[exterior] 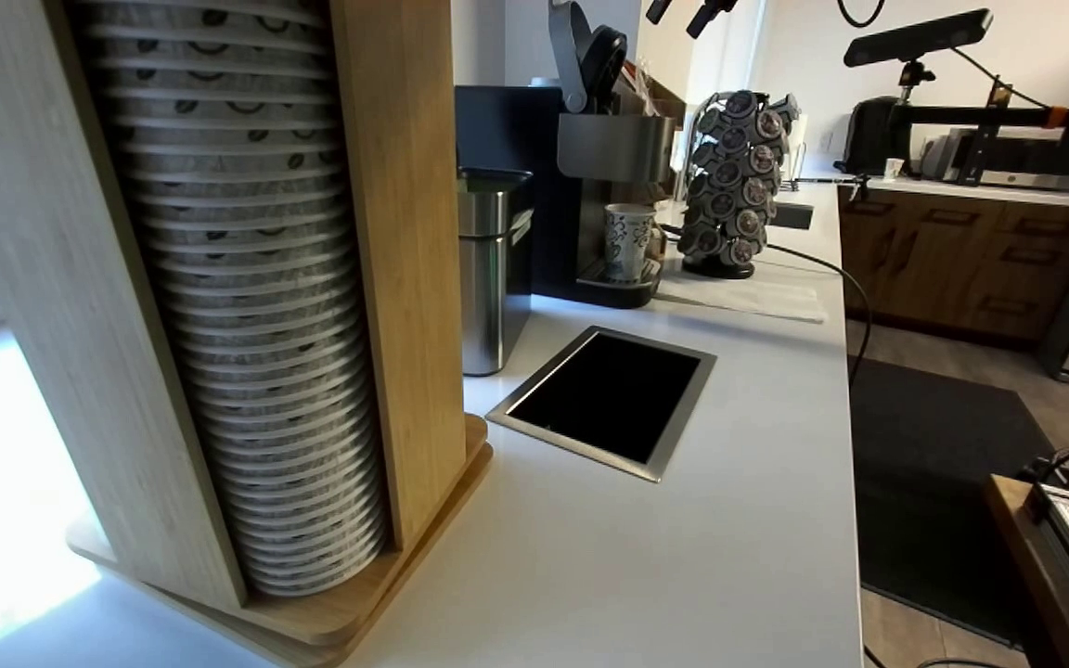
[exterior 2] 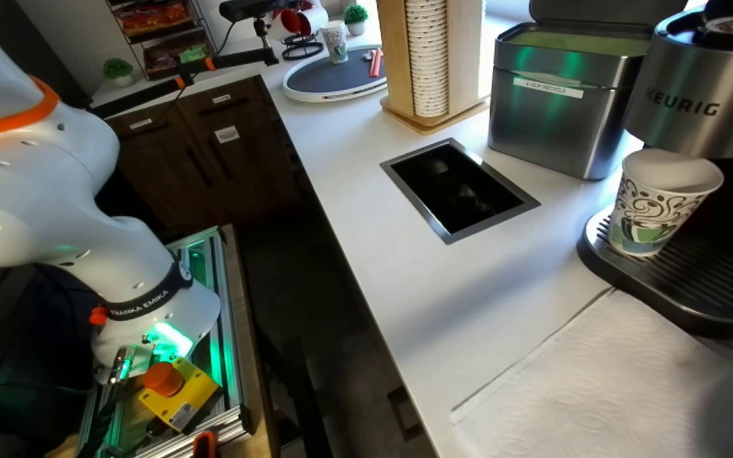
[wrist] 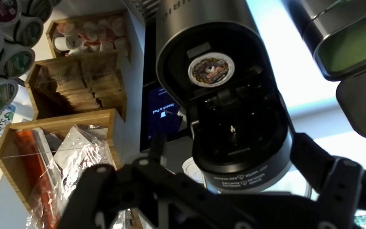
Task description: Take the small white container out of the coffee maker and place it in the recycling bin
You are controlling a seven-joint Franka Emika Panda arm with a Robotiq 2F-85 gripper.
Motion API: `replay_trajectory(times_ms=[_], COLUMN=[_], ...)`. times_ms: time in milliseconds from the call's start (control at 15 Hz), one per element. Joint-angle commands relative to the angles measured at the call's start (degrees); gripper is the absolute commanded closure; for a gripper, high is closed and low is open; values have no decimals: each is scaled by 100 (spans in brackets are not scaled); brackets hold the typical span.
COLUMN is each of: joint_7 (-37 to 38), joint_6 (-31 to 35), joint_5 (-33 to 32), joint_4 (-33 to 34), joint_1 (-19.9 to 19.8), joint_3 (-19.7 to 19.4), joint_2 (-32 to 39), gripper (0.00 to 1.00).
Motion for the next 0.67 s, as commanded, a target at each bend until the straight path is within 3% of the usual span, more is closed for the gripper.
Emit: replay_trajectory(times_ms=[0, 267, 600], joint_7=[-36, -742, -2361], joint_6=[-20, 279, 109], joint_5=[7, 386, 1462], joint_4=[27, 12, 89], joint_1=[-32, -51, -215], joint_3=[26, 27, 75], joint_2=[16, 189, 503], gripper=[0, 0, 0])
